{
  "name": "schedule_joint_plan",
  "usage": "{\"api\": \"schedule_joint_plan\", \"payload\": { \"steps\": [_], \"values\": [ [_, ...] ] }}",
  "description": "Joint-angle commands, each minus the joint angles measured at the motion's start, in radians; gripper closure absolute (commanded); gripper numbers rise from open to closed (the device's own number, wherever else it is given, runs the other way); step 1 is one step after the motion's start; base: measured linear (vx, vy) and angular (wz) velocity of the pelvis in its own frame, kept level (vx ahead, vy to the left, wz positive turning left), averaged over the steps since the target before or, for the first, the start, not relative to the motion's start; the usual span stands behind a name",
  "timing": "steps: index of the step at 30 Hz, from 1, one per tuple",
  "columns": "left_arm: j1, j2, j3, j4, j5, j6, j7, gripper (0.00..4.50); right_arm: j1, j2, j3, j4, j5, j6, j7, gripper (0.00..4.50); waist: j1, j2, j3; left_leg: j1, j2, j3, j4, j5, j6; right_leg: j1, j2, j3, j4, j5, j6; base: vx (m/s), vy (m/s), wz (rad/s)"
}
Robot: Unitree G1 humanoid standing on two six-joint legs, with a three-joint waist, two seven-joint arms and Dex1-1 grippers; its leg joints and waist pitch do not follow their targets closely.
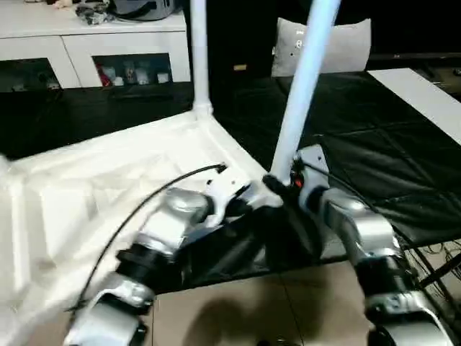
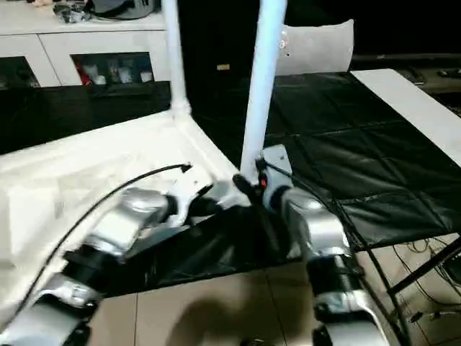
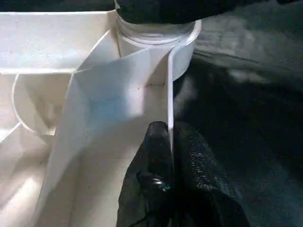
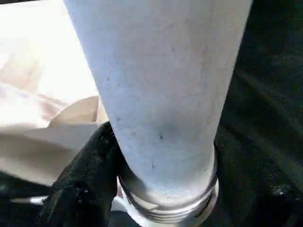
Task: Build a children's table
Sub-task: Rotate leg to tighten
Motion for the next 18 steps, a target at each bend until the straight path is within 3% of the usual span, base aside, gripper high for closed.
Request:
{"api": "schedule_joint_plan", "payload": {
  "steps": [1,3,4,6,13,18],
  "values": [
    [-0.017,-0.040,-0.009,-0.027,-0.014,-0.031,0.024,4.50,0.005,0.048,0.046,0.004,0.027,-0.011,0.026,1.19,0.012,-0.010,-0.062,-0.023,0.011,0.005,-0.067,-0.089,0.086,0.066,-0.054,0.056,-0.072,-0.382,-0.084,0.000,0.000,0.00],
    [-0.013,-0.034,-0.020,-0.036,-0.008,-0.035,0.016,4.50,0.010,0.048,0.048,-0.010,0.030,-0.013,0.037,0.98,0.015,-0.005,-0.066,-0.026,0.016,0.002,-0.066,-0.041,0.100,0.070,-0.055,0.060,-0.058,-0.316,-0.106,0.030,-0.011,0.00],
    [-0.005,-0.022,-0.032,-0.047,-0.006,-0.054,0.001,4.50,0.020,0.042,0.051,-0.029,0.032,-0.015,0.052,0.85,0.020,-0.003,-0.068,-0.026,0.019,0.001,-0.064,0.006,0.118,0.071,-0.055,0.064,-0.046,-0.235,-0.133,0.000,0.000,0.00],
    [0.001,-0.013,-0.035,-0.052,-0.008,-0.060,-0.006,4.50,0.029,0.032,0.057,-0.043,0.033,-0.030,0.074,0.77,0.025,-0.003,-0.067,-0.025,0.020,0.004,-0.063,0.020,0.129,0.070,-0.055,0.066,-0.042,-0.204,-0.151,0.000,0.000,0.00],
    [0.014,0.073,-0.079,-0.034,-0.003,-0.187,-0.127,4.50,0.085,-0.082,0.067,-0.102,0.050,-0.123,0.250,0.04,0.038,-0.002,-0.062,-0.020,0.023,0.007,-0.068,-0.035,0.121,0.069,-0.055,0.069,-0.050,-0.272,-0.135,0.000,0.000,0.00],
    [0.013,0.158,-0.124,-0.019,-0.012,-0.283,-0.279,4.50,0.118,-0.217,0.095,-0.141,0.054,-0.168,0.449,0.04,0.052,-0.001,-0.061,-0.017,0.023,0.008,-0.070,-0.066,0.115,0.068,-0.055,0.070,-0.055,-0.305,-0.119,0.000,0.000,0.00]
  ]
}}
